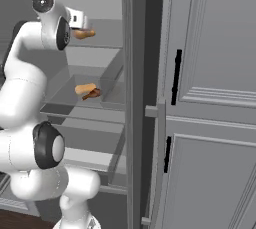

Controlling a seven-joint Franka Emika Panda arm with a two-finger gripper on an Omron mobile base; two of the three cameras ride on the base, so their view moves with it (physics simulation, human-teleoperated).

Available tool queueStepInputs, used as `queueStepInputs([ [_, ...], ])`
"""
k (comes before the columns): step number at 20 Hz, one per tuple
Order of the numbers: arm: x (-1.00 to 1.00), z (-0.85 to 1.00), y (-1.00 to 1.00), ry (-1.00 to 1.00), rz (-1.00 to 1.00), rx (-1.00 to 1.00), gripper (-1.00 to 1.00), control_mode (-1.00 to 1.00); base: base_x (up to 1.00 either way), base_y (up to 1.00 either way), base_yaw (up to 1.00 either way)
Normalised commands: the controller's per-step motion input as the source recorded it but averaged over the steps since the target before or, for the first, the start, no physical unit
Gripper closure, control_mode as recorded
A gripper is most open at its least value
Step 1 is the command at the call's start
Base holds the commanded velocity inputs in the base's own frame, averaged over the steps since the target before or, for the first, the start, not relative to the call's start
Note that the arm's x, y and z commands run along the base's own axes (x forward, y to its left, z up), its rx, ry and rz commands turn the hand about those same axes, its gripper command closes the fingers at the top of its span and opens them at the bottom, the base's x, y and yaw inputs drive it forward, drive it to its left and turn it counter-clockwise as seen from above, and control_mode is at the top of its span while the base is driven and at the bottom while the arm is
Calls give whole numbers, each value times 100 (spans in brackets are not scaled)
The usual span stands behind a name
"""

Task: Place one squash and one chicken drumstick in each tupperware on the nearby counter, to pack two identical lunches.

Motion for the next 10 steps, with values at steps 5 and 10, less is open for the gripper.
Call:
queueStepInputs([
  [5,46,-22,1,4,2,0,-100,-100,0,0,0],
  [10,43,-25,12,5,3,0,-100,-100,0,0,0],
])
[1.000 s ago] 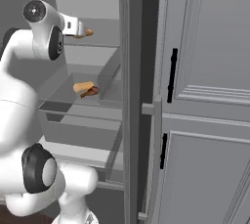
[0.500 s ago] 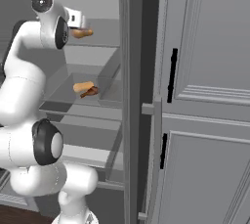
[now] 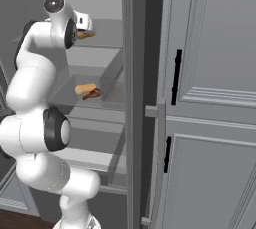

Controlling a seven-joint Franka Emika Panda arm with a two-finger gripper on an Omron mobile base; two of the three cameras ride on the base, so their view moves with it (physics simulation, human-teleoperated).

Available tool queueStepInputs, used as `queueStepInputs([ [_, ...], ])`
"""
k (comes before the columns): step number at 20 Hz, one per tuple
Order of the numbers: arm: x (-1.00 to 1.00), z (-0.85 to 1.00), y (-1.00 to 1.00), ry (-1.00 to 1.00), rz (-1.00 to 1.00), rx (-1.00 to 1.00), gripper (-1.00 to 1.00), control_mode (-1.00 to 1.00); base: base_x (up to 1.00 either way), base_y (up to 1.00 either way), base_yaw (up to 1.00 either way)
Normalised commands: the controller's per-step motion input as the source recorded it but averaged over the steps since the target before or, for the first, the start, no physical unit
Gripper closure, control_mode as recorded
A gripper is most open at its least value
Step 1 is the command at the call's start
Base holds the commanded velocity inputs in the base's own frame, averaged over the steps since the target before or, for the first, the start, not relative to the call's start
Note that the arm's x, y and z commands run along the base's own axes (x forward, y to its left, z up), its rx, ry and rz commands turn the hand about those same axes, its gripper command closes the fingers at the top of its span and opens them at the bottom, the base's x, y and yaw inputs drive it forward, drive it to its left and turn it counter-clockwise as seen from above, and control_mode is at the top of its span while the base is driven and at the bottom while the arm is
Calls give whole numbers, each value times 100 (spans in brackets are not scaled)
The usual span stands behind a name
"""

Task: Place one squash and one chicken drumstick in each tupperware on the nearby counter, to pack two identical lunches.

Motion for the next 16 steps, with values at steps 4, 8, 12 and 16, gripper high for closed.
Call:
queueStepInputs([
  [4,37,-10,21,2,4,0,-100,-100,0,0,0],
  [8,35,-5,13,0,3,0,-100,-100,0,0,0],
  [12,37,0,0,0,0,0,-100,-100,0,0,0],
  [16,21,-2,0,0,0,0,-100,-100,0,0,0],
])
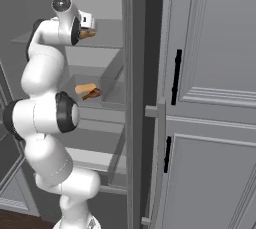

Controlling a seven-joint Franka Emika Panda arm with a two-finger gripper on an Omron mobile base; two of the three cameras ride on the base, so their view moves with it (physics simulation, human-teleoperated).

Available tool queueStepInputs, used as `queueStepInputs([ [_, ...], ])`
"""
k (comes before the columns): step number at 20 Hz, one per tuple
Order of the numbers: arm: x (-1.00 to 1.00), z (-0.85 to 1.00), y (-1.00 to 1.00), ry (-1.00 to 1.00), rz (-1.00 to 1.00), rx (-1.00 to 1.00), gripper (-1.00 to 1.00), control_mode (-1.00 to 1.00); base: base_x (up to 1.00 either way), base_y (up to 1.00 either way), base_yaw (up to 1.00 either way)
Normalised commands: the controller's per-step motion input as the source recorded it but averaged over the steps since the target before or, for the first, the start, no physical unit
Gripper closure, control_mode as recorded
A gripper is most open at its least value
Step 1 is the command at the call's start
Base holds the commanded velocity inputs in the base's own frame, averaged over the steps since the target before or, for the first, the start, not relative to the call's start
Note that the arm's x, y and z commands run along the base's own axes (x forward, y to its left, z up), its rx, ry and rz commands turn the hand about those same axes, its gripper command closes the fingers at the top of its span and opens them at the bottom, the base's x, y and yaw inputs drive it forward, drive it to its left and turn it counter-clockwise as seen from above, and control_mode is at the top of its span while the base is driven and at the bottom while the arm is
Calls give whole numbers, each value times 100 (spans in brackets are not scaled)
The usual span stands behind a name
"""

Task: Place one squash and one chicken drumstick in each tupperware on the nearby counter, to pack two identical lunches.

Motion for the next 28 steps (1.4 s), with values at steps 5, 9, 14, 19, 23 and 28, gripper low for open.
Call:
queueStepInputs([
  [5,14,-25,0,0,0,0,-100,-100,0,0,0],
  [9,0,-46,0,0,0,-2,-100,-100,0,0,0],
  [14,10,-37,6,0,0,-2,100,-100,0,0,0],
  [19,40,-5,0,-14,0,-5,100,-100,0,0,0],
  [23,59,0,1,-9,0,-2,100,-100,0,0,0],
  [28,-51,38,0,0,10,7,100,-100,0,0,0],
])
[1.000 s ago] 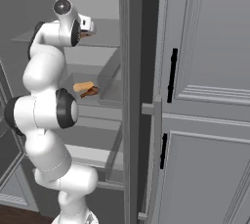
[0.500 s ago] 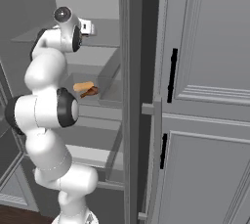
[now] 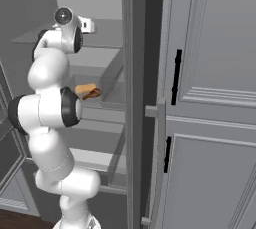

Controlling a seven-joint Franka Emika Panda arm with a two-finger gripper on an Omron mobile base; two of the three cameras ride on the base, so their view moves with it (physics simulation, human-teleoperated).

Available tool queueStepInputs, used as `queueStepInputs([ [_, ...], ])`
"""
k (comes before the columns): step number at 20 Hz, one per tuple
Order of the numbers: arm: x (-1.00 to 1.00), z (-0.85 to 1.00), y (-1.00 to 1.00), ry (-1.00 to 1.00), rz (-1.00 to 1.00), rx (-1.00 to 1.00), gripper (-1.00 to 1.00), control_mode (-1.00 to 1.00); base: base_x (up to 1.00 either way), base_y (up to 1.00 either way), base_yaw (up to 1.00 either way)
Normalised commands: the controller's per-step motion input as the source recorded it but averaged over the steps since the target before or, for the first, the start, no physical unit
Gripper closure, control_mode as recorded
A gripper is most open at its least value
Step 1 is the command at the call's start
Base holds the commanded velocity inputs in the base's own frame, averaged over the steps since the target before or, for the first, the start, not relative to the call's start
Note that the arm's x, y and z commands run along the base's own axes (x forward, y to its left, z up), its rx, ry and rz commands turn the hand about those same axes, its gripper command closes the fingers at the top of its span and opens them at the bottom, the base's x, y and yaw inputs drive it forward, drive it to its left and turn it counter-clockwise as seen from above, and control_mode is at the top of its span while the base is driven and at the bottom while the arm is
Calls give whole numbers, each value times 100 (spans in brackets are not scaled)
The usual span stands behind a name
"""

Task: Place one squash and one chicken drumstick in each tupperware on the nearby counter, to pack two identical lunches.

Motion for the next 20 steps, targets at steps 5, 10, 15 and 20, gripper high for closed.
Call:
queueStepInputs([
  [5,-100,97,-6,4,4,19,100,-100,0,0,0],
  [10,-100,83,-19,7,0,7,100,-100,0,0,0],
  [15,-100,6,-7,0,0,-1,100,-100,0,0,0],
  [20,-100,-83,4,-13,-1,-7,100,-100,0,0,0],
])
